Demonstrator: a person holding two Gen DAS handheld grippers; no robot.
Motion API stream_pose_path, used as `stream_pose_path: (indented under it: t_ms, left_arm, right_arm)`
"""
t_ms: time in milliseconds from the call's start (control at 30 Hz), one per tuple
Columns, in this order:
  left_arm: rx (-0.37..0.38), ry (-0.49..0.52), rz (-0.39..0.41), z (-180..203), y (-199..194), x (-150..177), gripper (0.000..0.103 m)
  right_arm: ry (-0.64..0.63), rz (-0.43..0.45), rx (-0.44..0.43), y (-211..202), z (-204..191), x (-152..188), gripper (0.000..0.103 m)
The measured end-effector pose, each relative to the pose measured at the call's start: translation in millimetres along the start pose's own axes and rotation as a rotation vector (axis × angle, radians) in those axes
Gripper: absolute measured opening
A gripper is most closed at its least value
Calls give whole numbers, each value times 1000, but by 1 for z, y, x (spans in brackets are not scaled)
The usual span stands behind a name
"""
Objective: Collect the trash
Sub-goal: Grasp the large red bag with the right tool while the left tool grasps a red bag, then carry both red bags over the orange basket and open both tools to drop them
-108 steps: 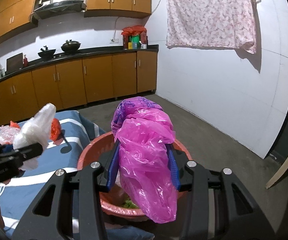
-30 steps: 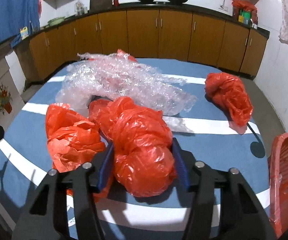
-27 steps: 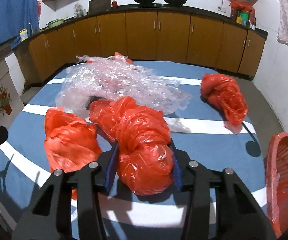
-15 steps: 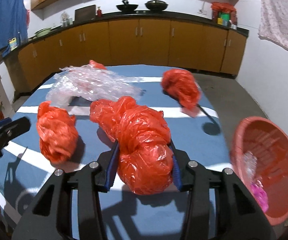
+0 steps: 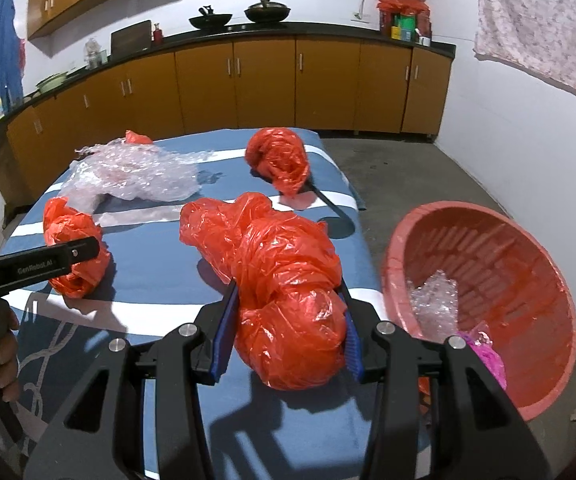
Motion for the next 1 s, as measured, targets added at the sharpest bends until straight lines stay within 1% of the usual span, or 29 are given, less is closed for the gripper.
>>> stream_pose_path:
  t_ms: [67,167,267,500,667,1000]
  left_arm:
    - [10,0,2,-1,0,0,60]
    - [28,4,4,-1,-3,1,48]
    - [31,12,20,-1,-11,2,42]
    - [42,31,86,0,-44,-1,39]
    - [57,66,130,9,-69,-3,39]
    - [98,183,191,48,-108,-5,40]
  right_arm:
    - [7,3,1,-2,2,1,45]
    - [17,9,-1,-6,5,0,45]
    - [21,23,1,-13,5,-1,45]
    - [30,61,19,-33,9,-6,46]
    - [35,84,37,-49,14,-8,45]
    - [61,133,77,-76,30,-8,45]
Point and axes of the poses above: each gripper's, at about its wrist camera, not at the fingertips, and y roughly the way its jaws point, z to its right, x to its underside, the point moved 10 cm from there along y, roughly the way its jaws point, and after that the axes turned 1 degree about z, right-handed, at the moved point
